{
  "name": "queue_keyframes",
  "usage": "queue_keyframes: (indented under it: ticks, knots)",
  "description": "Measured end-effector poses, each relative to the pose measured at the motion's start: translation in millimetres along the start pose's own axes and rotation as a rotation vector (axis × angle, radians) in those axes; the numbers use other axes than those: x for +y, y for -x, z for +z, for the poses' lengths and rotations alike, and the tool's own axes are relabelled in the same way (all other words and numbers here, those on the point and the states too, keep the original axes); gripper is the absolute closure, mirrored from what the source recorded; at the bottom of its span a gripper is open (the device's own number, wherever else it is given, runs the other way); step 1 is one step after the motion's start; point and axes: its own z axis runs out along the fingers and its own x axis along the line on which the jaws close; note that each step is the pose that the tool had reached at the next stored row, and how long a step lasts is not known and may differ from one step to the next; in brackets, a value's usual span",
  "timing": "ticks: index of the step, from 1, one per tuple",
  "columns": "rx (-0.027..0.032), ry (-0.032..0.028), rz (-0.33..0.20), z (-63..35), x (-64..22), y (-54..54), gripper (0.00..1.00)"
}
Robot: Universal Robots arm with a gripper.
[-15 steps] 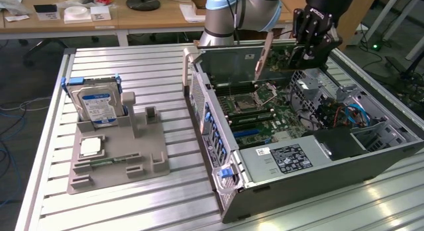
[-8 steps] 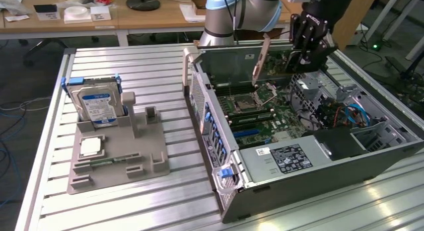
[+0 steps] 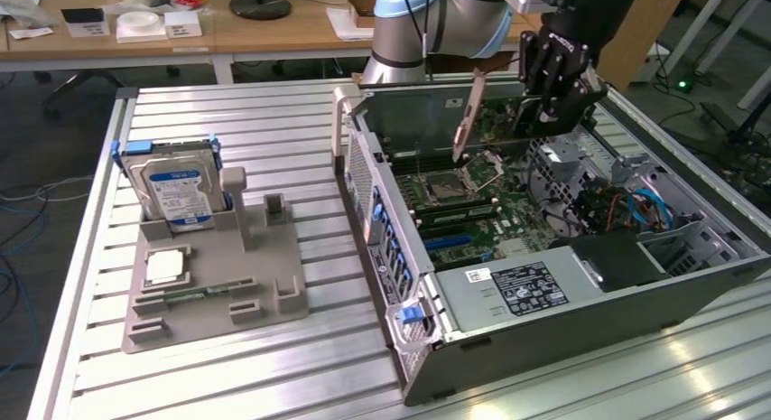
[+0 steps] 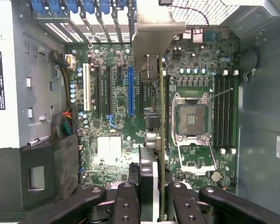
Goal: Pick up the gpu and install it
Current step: 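Insert the gpu into the slot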
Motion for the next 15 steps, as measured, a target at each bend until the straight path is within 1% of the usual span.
queue_keyframes:
  ticks: [2,6,15]
  knots:
    - [-0.0004,-0.0001,0.000,0.7,2.3,-0.1,0.72]
    - [-0.0003,0.0000,0.000,2.4,11.6,-0.3,0.72]
    - [-0.0003,0.0003,0.000,6.3,25.5,-0.7,0.72]
